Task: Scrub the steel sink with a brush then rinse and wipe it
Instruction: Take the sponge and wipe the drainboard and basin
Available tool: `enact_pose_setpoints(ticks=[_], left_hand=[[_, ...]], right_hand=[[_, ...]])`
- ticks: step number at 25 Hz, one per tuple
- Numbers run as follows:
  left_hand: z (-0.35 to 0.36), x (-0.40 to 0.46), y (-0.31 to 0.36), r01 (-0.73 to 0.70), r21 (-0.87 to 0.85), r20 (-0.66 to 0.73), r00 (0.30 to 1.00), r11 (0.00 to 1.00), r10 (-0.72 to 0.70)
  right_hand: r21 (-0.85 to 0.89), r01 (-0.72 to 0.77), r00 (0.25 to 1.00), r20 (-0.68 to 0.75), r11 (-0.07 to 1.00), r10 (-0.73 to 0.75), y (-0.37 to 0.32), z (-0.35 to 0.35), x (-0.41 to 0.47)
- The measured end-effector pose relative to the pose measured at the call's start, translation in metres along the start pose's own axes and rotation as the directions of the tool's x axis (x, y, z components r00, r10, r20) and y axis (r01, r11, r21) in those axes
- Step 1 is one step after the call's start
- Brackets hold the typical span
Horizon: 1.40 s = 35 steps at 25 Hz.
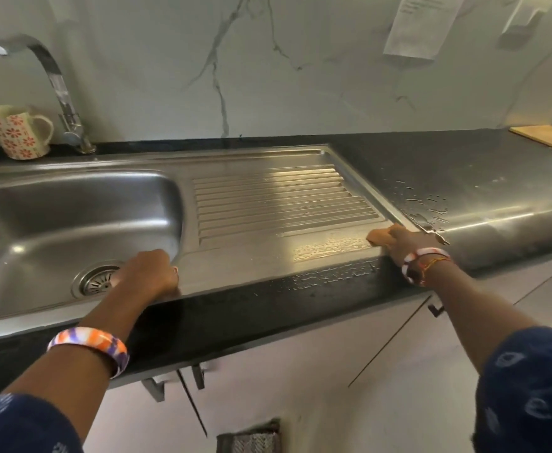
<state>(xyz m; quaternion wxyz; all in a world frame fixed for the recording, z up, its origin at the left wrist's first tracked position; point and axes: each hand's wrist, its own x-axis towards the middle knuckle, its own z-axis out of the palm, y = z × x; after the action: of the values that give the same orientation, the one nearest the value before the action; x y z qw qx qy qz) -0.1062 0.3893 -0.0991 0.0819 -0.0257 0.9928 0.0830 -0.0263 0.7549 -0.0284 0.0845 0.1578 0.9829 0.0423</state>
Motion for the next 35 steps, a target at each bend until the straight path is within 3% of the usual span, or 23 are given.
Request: enact_pose_setpoints(ticks=[2, 4, 10, 16, 20, 22, 25, 28, 31, 35], left_hand=[[0.006, 0.0, -0.005, -0.013, -0.031, -0.018, 1.0, 0.999, 0.013], [0.005, -0.008, -0.017, 0.0, -0.057, -0.016, 1.0, 0.998, -0.001], [-0.014, -0.044, -0.074, 0.122, -0.136, -0.15, 0.979, 0.983, -0.142], [-0.018, -0.096, -0.139, 0.428, -0.204, -0.269, 0.84, 0.881, -0.471], [-0.014, -0.106, -0.184, 0.521, -0.336, -0.361, 0.698, 0.785, -0.618], [-0.014, -0.106, -0.195, 0.552, -0.372, -0.355, 0.659, 0.747, -0.663], [-0.02, -0.101, -0.19, 0.527, -0.397, -0.369, 0.658, 0.751, -0.657], [-0.019, -0.093, -0.177, 0.516, -0.421, -0.371, 0.653, 0.746, -0.661], [-0.015, -0.086, -0.16, 0.511, -0.451, -0.343, 0.657, 0.732, -0.671], [-0.007, -0.08, -0.141, 0.554, -0.467, -0.338, 0.608, 0.689, -0.718]], right_hand=[[-0.064, 0.022, 0.999, -0.039, 0.998, -0.025, -0.014, 0.015, -0.003], [-0.007, 0.048, 0.996, -0.072, 0.999, -0.048, -0.048, 0.021, -0.014], [-0.016, 0.386, 0.916, -0.117, 0.922, -0.385, -0.184, 0.014, -0.053], [0.167, 0.701, 0.706, -0.025, 0.693, -0.708, -0.302, 0.008, -0.078], [0.458, 0.746, 0.526, 0.039, 0.483, -0.85, -0.345, -0.002, -0.078], [0.629, 0.686, 0.467, 0.004, 0.365, -0.884, -0.368, -0.002, -0.078], [0.875, 0.423, 0.55, -0.042, 0.235, -0.834, -0.367, -0.011, -0.059], [0.875, 0.435, 0.619, -0.121, 0.211, -0.776, -0.322, -0.034, -0.023], [0.733, 0.623, 0.52, -0.128, 0.273, -0.844, -0.261, -0.036, 0.004], [0.682, 0.67, 0.274, 0.141, 0.294, -0.951, -0.212, -0.003, 0.019]])
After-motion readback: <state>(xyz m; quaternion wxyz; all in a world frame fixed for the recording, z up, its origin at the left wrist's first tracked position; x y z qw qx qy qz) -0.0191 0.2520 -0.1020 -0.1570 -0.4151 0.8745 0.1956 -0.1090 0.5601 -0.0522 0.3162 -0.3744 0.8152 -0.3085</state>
